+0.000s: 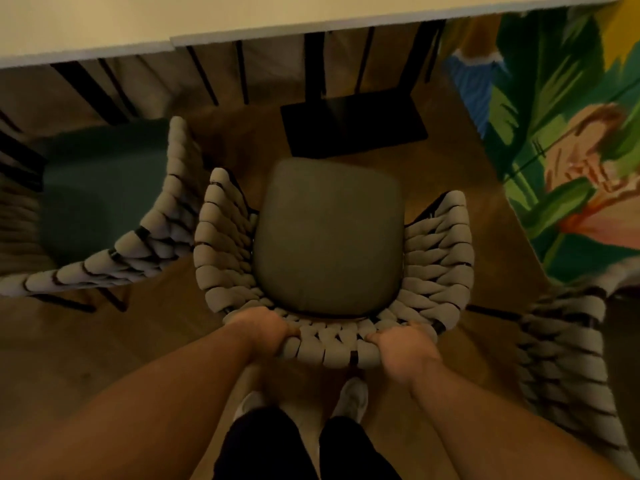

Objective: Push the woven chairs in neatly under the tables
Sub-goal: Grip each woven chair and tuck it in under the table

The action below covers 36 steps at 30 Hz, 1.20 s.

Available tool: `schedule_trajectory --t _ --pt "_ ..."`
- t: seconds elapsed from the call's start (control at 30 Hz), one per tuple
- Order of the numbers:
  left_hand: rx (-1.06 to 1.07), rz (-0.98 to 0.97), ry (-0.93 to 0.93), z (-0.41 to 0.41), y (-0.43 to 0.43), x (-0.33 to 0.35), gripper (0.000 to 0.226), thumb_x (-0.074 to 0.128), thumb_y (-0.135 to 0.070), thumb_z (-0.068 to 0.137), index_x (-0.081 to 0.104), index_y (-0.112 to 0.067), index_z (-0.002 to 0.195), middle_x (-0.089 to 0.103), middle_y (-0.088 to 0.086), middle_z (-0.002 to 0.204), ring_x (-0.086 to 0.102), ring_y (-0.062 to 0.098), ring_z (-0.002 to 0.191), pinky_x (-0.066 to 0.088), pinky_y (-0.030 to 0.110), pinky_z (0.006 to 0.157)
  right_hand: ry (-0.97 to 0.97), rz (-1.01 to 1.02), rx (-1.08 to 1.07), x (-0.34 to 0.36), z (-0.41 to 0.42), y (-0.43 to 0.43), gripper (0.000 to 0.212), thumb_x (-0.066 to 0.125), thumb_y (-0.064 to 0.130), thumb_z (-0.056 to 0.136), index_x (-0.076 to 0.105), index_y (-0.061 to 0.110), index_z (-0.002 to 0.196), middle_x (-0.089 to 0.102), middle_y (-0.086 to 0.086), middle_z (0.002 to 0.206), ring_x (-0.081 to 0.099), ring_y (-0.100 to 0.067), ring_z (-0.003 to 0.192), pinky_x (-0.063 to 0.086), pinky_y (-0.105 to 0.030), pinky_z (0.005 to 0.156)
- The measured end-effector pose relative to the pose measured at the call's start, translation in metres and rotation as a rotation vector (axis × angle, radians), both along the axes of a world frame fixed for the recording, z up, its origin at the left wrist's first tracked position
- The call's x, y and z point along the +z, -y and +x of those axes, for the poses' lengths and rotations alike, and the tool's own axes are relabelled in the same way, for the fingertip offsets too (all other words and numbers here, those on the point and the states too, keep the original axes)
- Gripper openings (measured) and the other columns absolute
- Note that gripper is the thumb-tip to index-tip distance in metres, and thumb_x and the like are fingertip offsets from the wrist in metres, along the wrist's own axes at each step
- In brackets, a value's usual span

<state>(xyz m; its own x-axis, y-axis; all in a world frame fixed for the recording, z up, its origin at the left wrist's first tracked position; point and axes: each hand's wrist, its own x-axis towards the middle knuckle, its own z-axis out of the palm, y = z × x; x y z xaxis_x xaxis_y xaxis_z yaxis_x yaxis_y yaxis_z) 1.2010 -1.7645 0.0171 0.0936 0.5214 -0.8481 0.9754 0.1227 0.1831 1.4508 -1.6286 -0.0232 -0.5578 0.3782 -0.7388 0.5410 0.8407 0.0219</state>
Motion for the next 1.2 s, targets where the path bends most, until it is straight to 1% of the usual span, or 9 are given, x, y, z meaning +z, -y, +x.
schedule_trajectory --t 0.1,0.2,0.43,0.67,0.77,0.87,0.93,1.1,1.2 --pt "0.070 0.039 -0.002 -0.011 -0.024 -0.001 0.056 0.058 -0.020 0.104 0.045 -0.042 0.153 0.062 0.002 0.135 0.061 0.028 0.118 0.050 0.043 0.095 -0.014 0.044 0.097 0.007 -0.026 -0.045 0.055 0.053 0.015 0.105 0.050 0.042 0.153 0.062 -0.001 0.143 0.059 -0.028 0.131 0.036 -0.048 0.118" --pt "0.167 0.056 -0.007 -0.026 -0.046 -0.011 0.054 0.059 -0.017 0.102 0.049 -0.042 0.148 0.063 0.002 0.133 0.061 0.027 0.118 0.047 0.040 0.086 -0.028 0.061 0.156 0.003 -0.054 -0.085 0.051 0.051 0.015 0.105 0.055 0.043 0.148 0.063 0.000 0.141 0.060 -0.028 0.129 0.035 -0.049 0.118" --pt "0.270 0.108 0.000 -0.061 -0.095 -0.037 0.049 0.057 -0.014 0.104 0.053 -0.039 0.145 0.064 -0.002 0.137 0.062 0.027 0.123 0.049 0.040 0.091 0.021 0.058 0.230 -0.013 -0.113 -0.158 0.062 0.055 0.015 0.105 0.044 0.045 0.158 0.057 0.000 0.154 0.050 -0.030 0.145 0.020 -0.051 0.128" --pt "0.315 0.142 -0.008 -0.081 -0.144 -0.036 0.048 0.054 -0.014 0.106 0.051 -0.035 0.150 0.063 0.002 0.137 0.062 0.027 0.123 0.042 0.035 0.086 0.028 0.025 0.295 -0.017 -0.146 -0.218 0.054 0.051 0.024 0.107 0.046 0.045 0.156 0.063 0.006 0.147 0.055 -0.023 0.139 0.027 -0.051 0.124" --pt "0.372 0.148 -0.009 -0.089 -0.158 -0.033 0.048 0.057 -0.021 0.105 0.050 -0.038 0.150 0.063 -0.001 0.137 0.062 0.025 0.122 0.043 0.035 0.088 0.023 0.020 0.317 -0.016 -0.162 -0.237 0.050 0.050 0.023 0.107 0.049 0.045 0.153 0.064 0.005 0.144 0.056 -0.024 0.137 0.026 -0.051 0.123" --pt "0.422 0.115 0.002 -0.097 -0.175 -0.038 0.055 0.060 -0.022 0.102 0.047 -0.047 0.149 0.065 -0.005 0.132 0.064 0.024 0.116 0.053 0.040 0.096 0.012 0.023 0.335 -0.012 -0.177 -0.262 0.048 0.050 0.022 0.108 0.053 0.042 0.151 0.064 0.004 0.144 0.054 -0.024 0.139 0.023 -0.054 0.127" --pt "0.441 0.097 0.002 -0.103 -0.182 -0.040 0.059 0.060 -0.022 0.100 0.045 -0.053 0.147 0.067 -0.007 0.128 0.065 0.022 0.110 0.056 0.044 0.095 0.013 0.025 0.356 -0.011 -0.184 -0.273 0.048 0.051 0.020 0.107 0.054 0.040 0.151 0.065 0.002 0.145 0.053 -0.025 0.141 0.021 -0.055 0.128" --pt "0.434 0.121 -0.005 -0.107 -0.187 -0.046 0.062 0.061 -0.022 0.099 0.043 -0.057 0.148 0.067 -0.013 0.126 0.064 0.016 0.110 0.055 0.040 0.095 -0.019 0.034 0.365 -0.012 -0.187 -0.277 0.042 0.047 0.021 0.108 0.060 0.038 0.144 0.070 0.002 0.133 0.060 -0.025 0.131 0.023 -0.055 0.125" --pt "0.450 0.128 -0.017 -0.103 -0.182 -0.050 0.063 0.060 -0.023 0.100 0.040 -0.061 0.146 0.067 -0.013 0.125 0.064 0.017 0.107 0.057 0.044 0.094 -0.026 0.035 0.339 -0.012 -0.183 -0.275 0.040 0.047 0.022 0.109 0.062 0.036 0.142 0.071 0.002 0.131 0.061 -0.023 0.130 0.020 -0.055 0.127"
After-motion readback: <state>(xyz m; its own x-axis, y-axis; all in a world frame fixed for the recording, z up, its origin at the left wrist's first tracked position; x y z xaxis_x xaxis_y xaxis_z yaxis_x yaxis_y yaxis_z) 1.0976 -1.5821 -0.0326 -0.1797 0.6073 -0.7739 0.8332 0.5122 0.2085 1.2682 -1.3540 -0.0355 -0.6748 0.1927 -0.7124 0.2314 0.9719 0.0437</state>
